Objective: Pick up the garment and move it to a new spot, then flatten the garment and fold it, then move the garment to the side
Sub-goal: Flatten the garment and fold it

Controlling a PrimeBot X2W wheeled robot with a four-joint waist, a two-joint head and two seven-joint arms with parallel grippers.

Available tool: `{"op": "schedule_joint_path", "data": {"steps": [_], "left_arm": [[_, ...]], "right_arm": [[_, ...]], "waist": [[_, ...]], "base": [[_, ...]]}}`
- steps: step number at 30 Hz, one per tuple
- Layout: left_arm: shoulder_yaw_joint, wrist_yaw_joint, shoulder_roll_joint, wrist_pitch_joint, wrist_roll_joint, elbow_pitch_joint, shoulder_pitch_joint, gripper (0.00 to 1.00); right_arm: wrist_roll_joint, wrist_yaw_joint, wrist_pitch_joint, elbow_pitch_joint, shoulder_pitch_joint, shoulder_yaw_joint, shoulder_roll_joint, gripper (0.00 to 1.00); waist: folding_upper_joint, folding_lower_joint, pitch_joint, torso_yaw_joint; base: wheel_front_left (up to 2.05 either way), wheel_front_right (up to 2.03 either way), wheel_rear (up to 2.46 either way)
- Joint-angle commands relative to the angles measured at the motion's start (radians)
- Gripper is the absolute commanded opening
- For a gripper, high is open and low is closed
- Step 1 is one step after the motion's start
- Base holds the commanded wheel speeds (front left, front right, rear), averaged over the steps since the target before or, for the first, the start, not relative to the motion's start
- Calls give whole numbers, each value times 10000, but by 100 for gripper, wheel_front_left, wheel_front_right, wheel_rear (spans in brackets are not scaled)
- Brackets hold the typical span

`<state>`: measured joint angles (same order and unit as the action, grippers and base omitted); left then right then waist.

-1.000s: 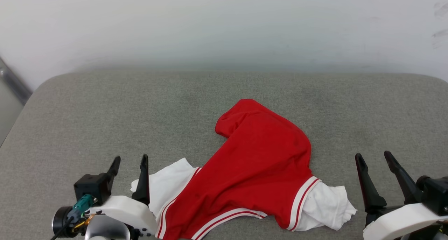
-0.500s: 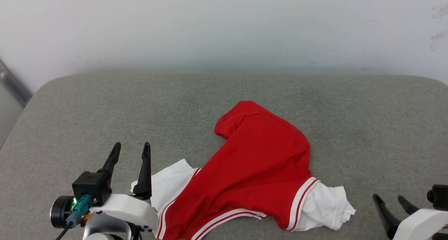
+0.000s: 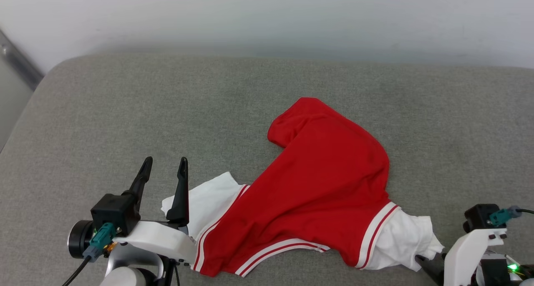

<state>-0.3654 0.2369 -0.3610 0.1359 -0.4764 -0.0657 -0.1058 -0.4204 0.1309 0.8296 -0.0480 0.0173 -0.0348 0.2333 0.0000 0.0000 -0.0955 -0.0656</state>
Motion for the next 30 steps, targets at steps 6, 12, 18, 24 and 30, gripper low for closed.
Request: {"op": "schedule_joint_path", "data": {"steps": [6, 12, 18, 24, 30], "left_arm": [[-11, -83, 76, 99, -86, 167, -259, 100], [59, -169, -32, 31, -231, 336, -244, 100], [249, -389, -549, -773, -623, 510, -369, 100], [17, -1087, -1586, -3430, -1426, 581, -920, 100], [-25, -1445, -2453, -6080, -2482, 849, -1295, 100]], "right_arm": [[-373, -3, -179, -1369, -469, 870, -66, 100], [-673, 1, -349, -1982, -638, 1285, -122, 0], [-654, -3, -955, -1541, -891, 1019, 203, 0], [-468, -3, -1022, -861, -939, 798, 289, 0], [-269, -3, -918, -234, -1109, 714, 114, 0]], "waist": [[0, 0, -469, -273], [0, 0, -442, -202], [0, 0, -94, 17], [0, 0, -176, 358], [0, 0, -868, 798]], "base": [[0, 0, 0], [0, 0, 0], [0, 0, 0], [0, 0, 0], [0, 0, 0]]}}
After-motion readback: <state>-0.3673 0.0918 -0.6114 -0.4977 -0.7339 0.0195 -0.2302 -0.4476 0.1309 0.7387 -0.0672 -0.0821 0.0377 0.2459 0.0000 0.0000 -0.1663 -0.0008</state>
